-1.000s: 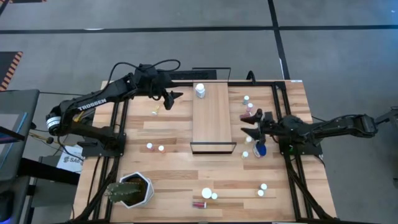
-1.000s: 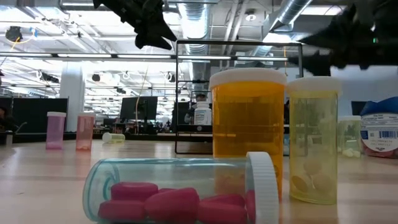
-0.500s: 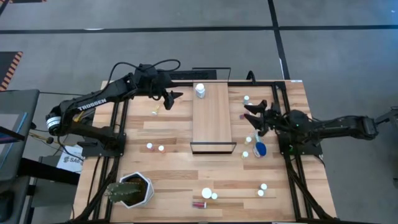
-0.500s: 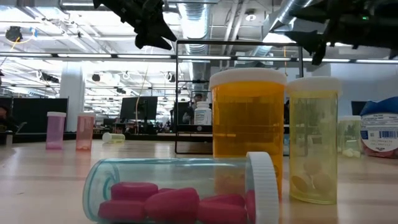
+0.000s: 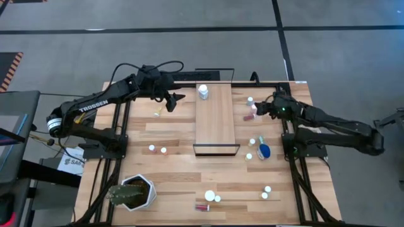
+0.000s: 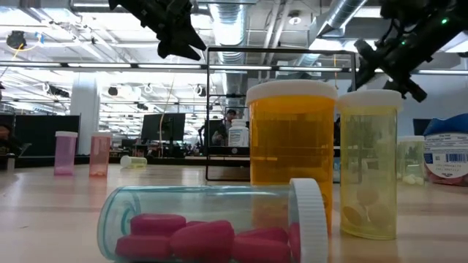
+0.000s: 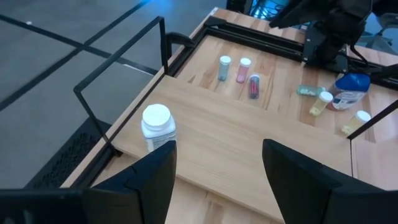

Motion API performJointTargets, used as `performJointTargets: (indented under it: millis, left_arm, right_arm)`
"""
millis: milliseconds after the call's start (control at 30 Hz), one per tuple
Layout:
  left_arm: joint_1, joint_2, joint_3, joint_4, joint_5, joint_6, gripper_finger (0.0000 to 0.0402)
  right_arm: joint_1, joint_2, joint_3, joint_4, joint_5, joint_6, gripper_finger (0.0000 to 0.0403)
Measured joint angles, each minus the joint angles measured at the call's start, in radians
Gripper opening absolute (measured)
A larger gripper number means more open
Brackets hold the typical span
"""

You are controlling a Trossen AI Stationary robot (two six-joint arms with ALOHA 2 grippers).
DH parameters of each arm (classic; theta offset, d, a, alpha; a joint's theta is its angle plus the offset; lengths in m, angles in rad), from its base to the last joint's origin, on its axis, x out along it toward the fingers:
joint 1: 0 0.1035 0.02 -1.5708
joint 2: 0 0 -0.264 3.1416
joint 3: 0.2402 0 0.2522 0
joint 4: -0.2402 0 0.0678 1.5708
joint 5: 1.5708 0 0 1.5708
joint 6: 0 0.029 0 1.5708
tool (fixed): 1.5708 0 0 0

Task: Pick and place medicine bottles onto shelf by color
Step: Put the pink pill bottle on the shelf

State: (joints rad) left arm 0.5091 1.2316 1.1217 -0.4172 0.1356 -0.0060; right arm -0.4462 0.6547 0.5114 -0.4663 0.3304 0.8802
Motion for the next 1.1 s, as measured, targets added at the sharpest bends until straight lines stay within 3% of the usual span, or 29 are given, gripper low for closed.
performJointTargets:
  millis: [133, 300, 933, 1100]
  left_arm:
    - [0.0, 0.0, 0.0, 0.007, 0.0, 0.001, 0.0224]
    - [0.0, 0.0, 0.0, 0.007, 0.0, 0.001, 0.0224]
    - [0.0, 0.0, 0.0, 0.005, -0.002, 0.017, 0.0224]
    - [0.0, 0.0, 0.0, 0.004, -0.002, 0.021, 0.0224]
  right_arm:
    - [-0.05, 0.074, 0.0, 0.0, -0.079, 0.006, 0.0279]
    - [-0.09, 0.185, 0.0, 0.0, -0.102, 0.005, 0.0279]
    - [-0.14, 0.477, 0.0, 0.111, -0.095, -0.071, 0.0279]
    - [-0.14, 0.539, 0.0, 0.151, -0.048, -0.084, 0.0279]
